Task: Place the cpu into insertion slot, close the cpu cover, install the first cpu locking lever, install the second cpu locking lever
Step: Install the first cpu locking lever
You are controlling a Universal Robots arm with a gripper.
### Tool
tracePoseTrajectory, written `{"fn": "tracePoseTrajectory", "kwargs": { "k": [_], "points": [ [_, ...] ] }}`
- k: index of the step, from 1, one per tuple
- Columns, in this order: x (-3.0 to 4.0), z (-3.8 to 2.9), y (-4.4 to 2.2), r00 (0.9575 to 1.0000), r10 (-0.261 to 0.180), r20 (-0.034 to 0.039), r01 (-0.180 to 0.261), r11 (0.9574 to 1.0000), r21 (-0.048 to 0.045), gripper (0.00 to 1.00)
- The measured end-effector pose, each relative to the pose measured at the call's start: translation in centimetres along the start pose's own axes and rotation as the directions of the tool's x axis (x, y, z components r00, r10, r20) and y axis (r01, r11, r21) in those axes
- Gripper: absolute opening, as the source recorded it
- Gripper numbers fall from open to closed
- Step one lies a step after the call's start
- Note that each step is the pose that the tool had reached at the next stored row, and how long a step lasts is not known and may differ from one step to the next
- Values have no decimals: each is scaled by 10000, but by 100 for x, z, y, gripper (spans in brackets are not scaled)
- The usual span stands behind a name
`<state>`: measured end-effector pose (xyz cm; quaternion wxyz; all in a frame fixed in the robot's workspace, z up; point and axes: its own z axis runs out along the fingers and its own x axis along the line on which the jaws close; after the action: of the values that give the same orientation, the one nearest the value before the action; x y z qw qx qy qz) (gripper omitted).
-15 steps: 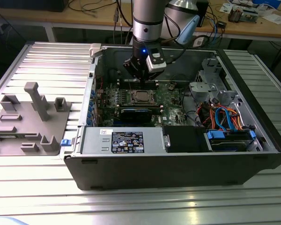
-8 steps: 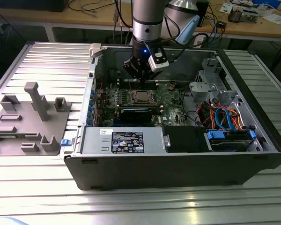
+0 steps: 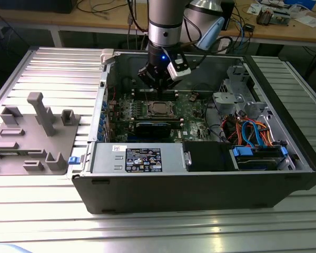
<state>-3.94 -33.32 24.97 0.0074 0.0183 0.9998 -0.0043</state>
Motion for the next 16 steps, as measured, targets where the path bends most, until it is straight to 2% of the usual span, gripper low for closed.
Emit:
{"fn": "tracePoseTrajectory", "kwargs": {
  "k": [13,16],
  "points": [
    [267,-4,-10,9999,-106,111,106,9999,-32,11],
    [348,-5,-13,9998,-134,129,134,9999,-38,11]
  ]
}}
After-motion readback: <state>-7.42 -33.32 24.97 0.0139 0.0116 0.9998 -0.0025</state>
